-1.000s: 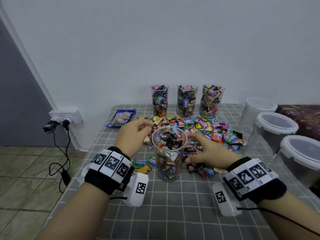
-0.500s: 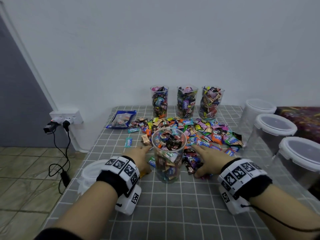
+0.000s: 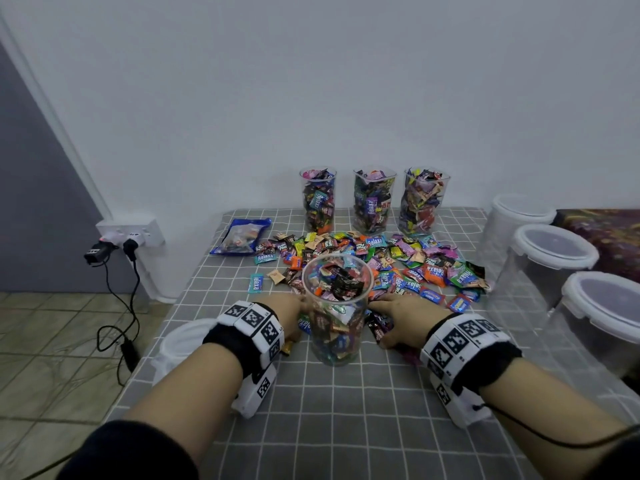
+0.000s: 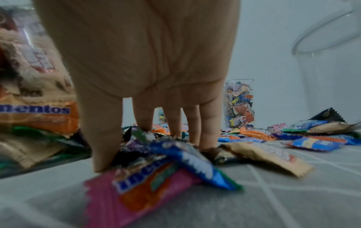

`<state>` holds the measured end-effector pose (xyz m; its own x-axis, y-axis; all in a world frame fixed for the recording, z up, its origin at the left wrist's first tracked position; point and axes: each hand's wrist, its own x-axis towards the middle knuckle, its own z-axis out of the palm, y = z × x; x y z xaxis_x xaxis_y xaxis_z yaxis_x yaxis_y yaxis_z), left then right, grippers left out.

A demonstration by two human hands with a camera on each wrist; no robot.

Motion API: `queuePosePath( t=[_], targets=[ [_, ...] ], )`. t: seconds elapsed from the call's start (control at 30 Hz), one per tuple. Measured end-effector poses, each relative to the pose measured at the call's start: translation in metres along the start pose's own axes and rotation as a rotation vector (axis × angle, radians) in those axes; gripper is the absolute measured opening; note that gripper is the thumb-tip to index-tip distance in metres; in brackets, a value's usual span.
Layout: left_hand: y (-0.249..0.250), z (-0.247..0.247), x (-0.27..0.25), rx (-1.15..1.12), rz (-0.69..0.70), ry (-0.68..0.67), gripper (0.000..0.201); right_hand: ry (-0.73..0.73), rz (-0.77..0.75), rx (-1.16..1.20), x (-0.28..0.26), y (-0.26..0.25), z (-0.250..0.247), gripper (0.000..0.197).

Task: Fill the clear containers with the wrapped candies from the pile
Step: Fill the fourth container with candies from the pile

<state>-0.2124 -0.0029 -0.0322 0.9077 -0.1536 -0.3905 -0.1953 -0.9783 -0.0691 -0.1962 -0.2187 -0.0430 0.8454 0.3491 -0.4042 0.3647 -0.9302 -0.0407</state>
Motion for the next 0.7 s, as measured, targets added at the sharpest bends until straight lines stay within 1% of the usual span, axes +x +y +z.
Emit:
queuePosePath(
  t=[0.1, 0.2, 0.3, 0.43, 0.53, 0.63, 0.7],
  targets=[
    [0.001, 0.002, 0.000, -0.017, -0.042, -0.007, 0.044, 0.052, -0.011, -0.006, 0.001, 0.001, 0.000, 0.069],
    [0.001, 0.004, -0.001, -0.035, -0.052, 0.013, 0.038, 0.091, -0.012, -0.012, 0.002, 0.000, 0.001, 0.060],
    [0.001, 0.006, -0.002, -0.031, -0.055, 0.021, 0.037, 0.127, -0.014, -0.009, 0.000, -0.001, 0.001, 0.050],
    [0.004, 0.007, -0.004, -0.044, -0.048, 0.084, 0.031, 0.173, -0.015, 0.000, -0.003, -0.001, 0.002, 0.033],
    [0.003, 0.006, -0.006, -0.080, -0.021, 0.119, 0.027, 0.187, -0.001, -0.001, -0.003, -0.001, 0.002, 0.029],
    [-0.004, 0.004, -0.008, -0.132, -0.016, 0.082, 0.030, 0.189, 0.004, -0.008, -0.003, 0.000, 0.003, 0.028],
    [-0.008, 0.004, -0.008, -0.155, -0.005, 0.022, 0.038, 0.195, 0.005, -0.005, -0.002, 0.000, 0.003, 0.028]
  ],
)
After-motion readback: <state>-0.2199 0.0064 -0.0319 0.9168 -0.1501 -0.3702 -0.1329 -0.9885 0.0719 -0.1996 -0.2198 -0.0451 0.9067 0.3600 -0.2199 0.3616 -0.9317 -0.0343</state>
